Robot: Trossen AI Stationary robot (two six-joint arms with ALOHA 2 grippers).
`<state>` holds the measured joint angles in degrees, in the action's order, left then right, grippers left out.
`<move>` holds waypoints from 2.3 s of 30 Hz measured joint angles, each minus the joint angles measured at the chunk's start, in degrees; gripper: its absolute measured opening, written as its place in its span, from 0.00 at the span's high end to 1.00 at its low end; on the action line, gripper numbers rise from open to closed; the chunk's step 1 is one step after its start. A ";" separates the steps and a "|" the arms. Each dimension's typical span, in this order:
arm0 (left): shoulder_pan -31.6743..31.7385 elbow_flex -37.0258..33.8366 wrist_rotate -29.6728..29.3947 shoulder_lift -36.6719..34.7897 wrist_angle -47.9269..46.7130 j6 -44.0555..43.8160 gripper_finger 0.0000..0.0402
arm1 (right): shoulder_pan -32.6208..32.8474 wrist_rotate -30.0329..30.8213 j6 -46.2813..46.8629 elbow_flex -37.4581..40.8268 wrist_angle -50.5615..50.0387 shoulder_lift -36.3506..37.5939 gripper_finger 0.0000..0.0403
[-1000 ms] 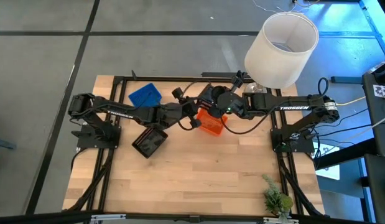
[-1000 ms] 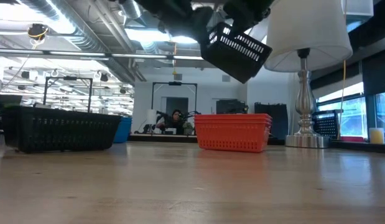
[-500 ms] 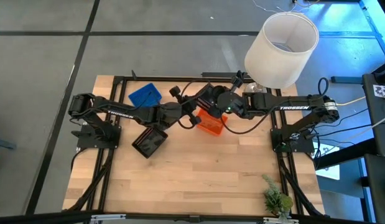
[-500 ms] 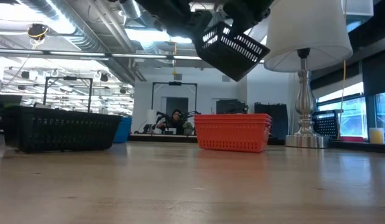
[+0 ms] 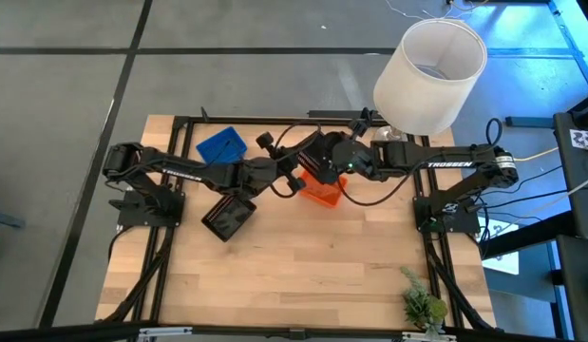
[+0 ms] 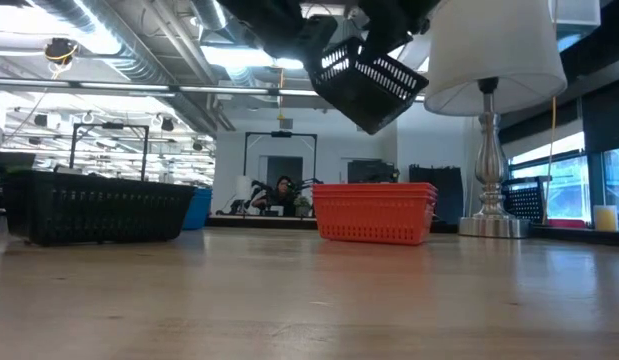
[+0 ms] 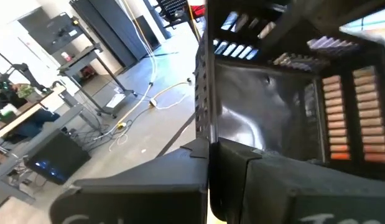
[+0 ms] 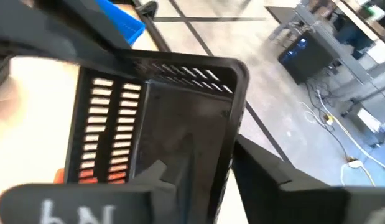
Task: Stack baskets by color
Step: Stack the right black bin on top of the left black bin
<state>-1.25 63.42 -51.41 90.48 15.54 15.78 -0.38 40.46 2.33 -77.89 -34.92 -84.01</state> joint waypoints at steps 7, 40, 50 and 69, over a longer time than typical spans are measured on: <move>-1.67 0.06 -1.66 -3.25 -7.99 -6.12 1.00 | 1.98 -0.71 -5.70 -0.09 0.68 2.51 0.63; -12.68 0.04 25.61 -31.62 -83.17 -53.33 1.00 | 7.96 -0.08 -8.86 -0.07 0.85 11.98 0.62; -5.88 0.04 36.41 -36.55 -85.75 -53.63 1.00 | 7.91 0.58 -5.58 -0.07 0.89 11.98 0.62; -11.19 0.04 36.75 -32.42 -93.83 -111.85 1.00 | 7.89 3.51 -5.91 -0.04 0.81 11.98 0.62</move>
<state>-12.43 63.46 -14.66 58.05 -78.29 -96.08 7.51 43.97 -3.57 -77.93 -34.11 -72.03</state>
